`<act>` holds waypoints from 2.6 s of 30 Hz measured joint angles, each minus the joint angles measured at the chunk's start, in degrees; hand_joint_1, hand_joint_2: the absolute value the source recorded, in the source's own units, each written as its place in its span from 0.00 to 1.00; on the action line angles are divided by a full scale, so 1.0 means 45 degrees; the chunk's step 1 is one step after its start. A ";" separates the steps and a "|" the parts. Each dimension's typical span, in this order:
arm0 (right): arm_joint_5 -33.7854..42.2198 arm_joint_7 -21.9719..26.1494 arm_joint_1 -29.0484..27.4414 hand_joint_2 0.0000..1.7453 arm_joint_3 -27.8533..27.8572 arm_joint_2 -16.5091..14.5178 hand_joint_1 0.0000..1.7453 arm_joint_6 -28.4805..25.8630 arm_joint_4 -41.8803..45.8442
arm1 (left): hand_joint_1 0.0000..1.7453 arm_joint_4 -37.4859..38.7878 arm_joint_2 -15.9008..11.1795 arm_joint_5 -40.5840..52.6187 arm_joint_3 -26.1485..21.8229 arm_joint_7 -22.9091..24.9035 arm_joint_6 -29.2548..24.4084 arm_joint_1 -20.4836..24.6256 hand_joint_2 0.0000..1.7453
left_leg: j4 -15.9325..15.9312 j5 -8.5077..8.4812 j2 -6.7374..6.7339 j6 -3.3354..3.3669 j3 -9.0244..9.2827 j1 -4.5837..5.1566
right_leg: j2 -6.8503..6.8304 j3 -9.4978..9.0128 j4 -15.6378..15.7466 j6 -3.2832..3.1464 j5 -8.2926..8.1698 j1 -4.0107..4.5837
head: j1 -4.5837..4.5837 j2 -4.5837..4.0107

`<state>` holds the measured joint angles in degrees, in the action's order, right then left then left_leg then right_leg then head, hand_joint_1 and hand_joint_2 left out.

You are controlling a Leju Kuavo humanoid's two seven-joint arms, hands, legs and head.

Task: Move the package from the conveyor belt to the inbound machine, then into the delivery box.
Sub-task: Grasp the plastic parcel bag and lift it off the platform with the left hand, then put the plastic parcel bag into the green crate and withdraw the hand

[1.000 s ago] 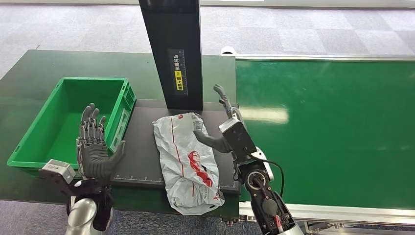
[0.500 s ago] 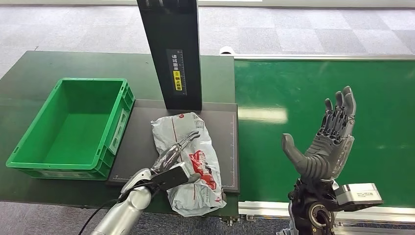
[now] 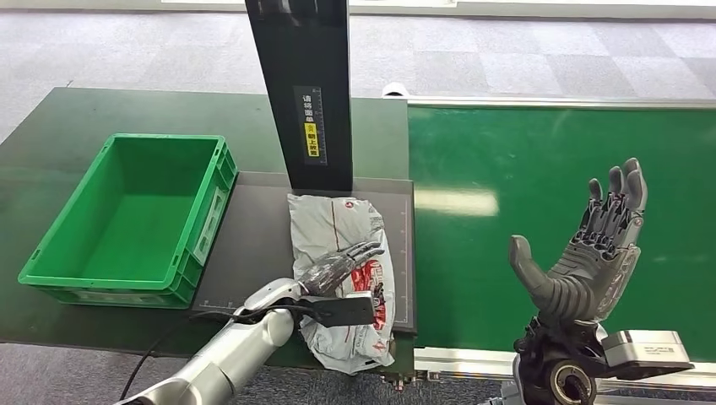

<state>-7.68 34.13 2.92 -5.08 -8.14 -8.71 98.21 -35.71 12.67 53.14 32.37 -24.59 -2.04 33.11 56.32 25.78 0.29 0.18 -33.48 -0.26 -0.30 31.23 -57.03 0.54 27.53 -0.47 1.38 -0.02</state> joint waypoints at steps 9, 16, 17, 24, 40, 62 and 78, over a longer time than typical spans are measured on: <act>-0.0009 0.0004 -0.0220 1.00 0.0141 -0.0087 0.00 -0.0061 0.0138 | 1.00 0.0668 0.0193 0.0119 0.0482 0.0055 -0.0674 0.0337 1.00 | -0.0002 -0.0018 0.0011 0.0015 0.0065 0.0010 | -0.0008 -0.0068 0.0000 0.0008 -0.0019 -0.0008 | -0.0001 0.0000; -0.0021 0.0004 -0.0254 1.00 0.0211 -0.0090 0.00 -0.0061 0.0144 | 1.00 0.0790 0.0245 0.0119 0.0579 0.0055 -0.0706 0.0468 1.00 | -0.0002 -0.0011 0.0011 0.0012 0.0061 0.0012 | -0.0004 -0.0059 -0.0002 0.0004 -0.0017 -0.0006 | -0.0001 0.0000; -0.0024 0.0004 -0.0262 1.00 0.0221 -0.0090 0.00 -0.0061 0.0144 | 1.00 0.0801 0.0251 0.0119 0.0580 0.0055 -0.0706 0.0476 1.00 | -0.0002 -0.0010 0.0010 0.0011 0.0060 0.0012 | -0.0003 -0.0057 -0.0002 0.0004 -0.0016 -0.0005 | 0.0000 0.0000; -0.0068 0.0002 -0.0344 1.00 0.0296 -0.0095 0.00 -0.0062 0.0210 | 1.00 0.0822 0.0255 -0.0502 0.0537 -0.0207 -0.1108 0.0421 1.00 | -0.0003 -0.0009 0.0008 0.0010 0.0054 0.0012 | 0.0001 -0.0052 -0.0002 0.0003 -0.0014 -0.0004 | -0.0001 0.0000; -0.0300 0.0295 -0.1401 1.00 0.0635 -0.0164 0.00 -0.0845 0.0531 | 1.00 -1.1362 -0.1703 0.1265 -0.1447 0.0371 -0.8310 -0.2034 1.00 | -0.0003 0.0007 -0.0026 -0.0011 -0.0055 0.0004 | 0.0027 0.0071 -0.0013 -0.0015 0.0010 0.0008 | 0.0002 0.0000; 0.0023 0.0251 -0.1906 1.00 0.0719 -0.0147 0.00 -0.0943 0.0776 | 1.00 -1.3252 -0.2891 -0.2772 -0.6678 0.1535 -0.6345 -0.1069 1.00 | -0.0004 -0.0002 -0.0063 -0.0036 -0.0037 -0.0022 | 0.0039 0.0090 -0.0016 -0.0035 0.0001 0.0027 | -0.0004 0.0000; 0.0051 -0.0405 -0.1732 1.00 0.0778 -0.0075 0.00 -0.0499 0.0746 | 1.00 -0.1133 -0.5735 0.0155 -0.8996 0.3430 -0.6661 0.3415 1.00 | -0.0005 -0.0014 -0.0144 -0.0055 -0.0076 -0.0028 | 0.0131 0.0142 -0.0037 -0.0082 -0.0035 0.0035 | -0.0006 0.0000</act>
<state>-7.45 32.31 -4.88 -1.58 -8.48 -10.96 101.56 -40.81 -13.14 53.84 -8.11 -9.16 -32.02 48.48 56.30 25.72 -0.36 -0.07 -33.82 -0.38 0.29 31.87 -57.20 0.17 27.38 -0.31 1.36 -0.02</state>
